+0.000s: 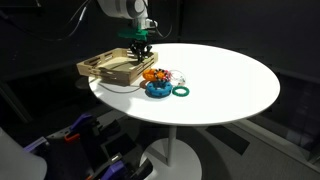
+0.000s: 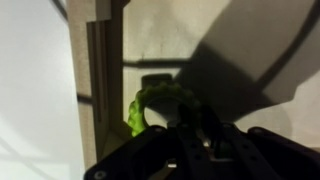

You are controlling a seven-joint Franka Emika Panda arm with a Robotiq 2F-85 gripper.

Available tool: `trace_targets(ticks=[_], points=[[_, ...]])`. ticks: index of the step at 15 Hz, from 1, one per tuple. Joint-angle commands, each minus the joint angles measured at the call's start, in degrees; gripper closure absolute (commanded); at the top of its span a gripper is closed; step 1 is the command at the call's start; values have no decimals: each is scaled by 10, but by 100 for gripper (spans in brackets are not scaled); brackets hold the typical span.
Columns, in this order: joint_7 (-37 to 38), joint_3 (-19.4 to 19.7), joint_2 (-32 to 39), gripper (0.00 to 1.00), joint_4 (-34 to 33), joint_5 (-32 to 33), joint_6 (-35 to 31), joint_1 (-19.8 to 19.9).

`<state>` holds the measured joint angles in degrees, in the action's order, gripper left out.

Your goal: Remove the green ring from the crate and put it on the pile on the right

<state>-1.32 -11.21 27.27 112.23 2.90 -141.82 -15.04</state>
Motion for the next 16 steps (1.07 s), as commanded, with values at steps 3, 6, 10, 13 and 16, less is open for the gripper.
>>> trace_targets(ticks=[3, 6, 10, 13, 16], points=[[-10, -2, -4, 93, -10, 0, 2, 4], [-15, -6, -12, 93, -11, -7, 4, 8], [-35, -22, -28, 93, -11, -30, 13, 19], [-71, -42, -44, 93, -10, -71, 26, 35], [-76, -42, -66, 93, -6, -83, 51, 37]])
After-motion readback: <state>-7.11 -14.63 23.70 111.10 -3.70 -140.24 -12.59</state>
